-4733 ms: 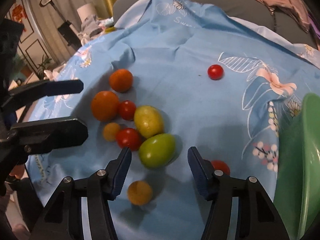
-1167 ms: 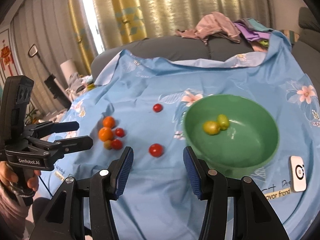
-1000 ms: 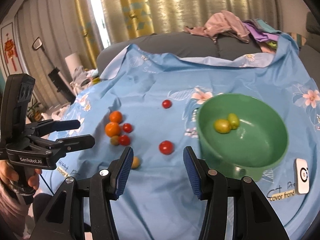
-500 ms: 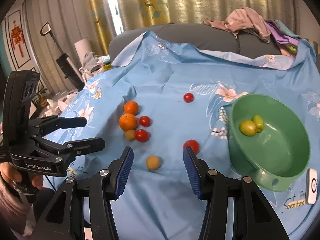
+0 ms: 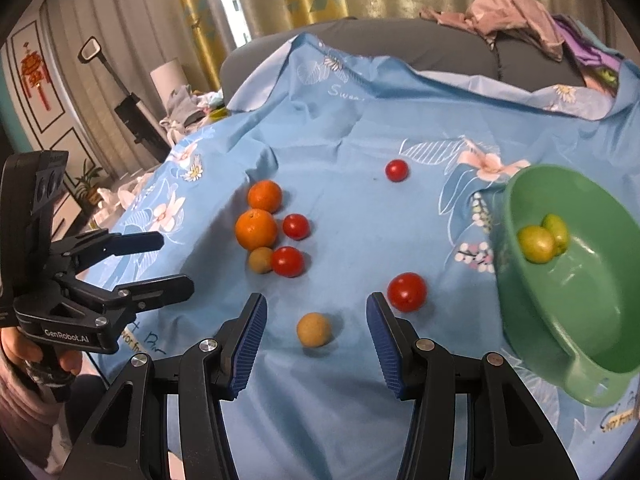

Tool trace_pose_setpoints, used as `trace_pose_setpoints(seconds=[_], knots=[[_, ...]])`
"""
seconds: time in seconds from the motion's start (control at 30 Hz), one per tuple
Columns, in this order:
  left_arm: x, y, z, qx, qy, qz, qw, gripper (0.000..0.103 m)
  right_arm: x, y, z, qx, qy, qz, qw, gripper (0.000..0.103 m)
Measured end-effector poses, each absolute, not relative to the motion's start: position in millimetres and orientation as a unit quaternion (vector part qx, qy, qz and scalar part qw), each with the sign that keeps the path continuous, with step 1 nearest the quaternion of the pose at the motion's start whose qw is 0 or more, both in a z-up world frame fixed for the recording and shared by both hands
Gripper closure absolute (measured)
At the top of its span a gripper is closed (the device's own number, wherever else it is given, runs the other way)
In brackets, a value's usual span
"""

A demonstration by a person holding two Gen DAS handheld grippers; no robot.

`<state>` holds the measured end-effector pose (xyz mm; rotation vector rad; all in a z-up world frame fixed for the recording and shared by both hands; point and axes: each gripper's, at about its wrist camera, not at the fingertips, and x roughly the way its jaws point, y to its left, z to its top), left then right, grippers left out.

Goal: Organize fruits
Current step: 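Withdraw both grippers from the bowl toward the remaining fruits, then grasp a small yellow-orange fruit with the left gripper while the right grasps another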

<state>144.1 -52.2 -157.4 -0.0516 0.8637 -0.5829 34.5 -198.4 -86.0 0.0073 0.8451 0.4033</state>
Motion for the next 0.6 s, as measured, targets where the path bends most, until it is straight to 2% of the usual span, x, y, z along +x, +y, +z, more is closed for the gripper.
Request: trace_pose_setpoints(seconds=[0.27, 0.47, 0.6], knots=[[156.7, -74.7, -168.8, -0.022, 0.419, -0.320, 0.849, 0.017, 45.7, -208.9, -99.6, 0.009, 0.432, 0.209, 0.877, 0.051], [173.4, -90.5, -183.6, -0.020, 0.439, -0.331, 0.835, 0.030, 46.6, -205.8, -113.6, 0.010, 0.451, 0.236, 0.861, 0.051], [181.2, -97.1, -190.8, -0.018, 0.448, -0.332, 0.830, 0.035, 52.1, -197.5, -125.3, 0.004, 0.465, 0.239, 0.853, 0.051]])
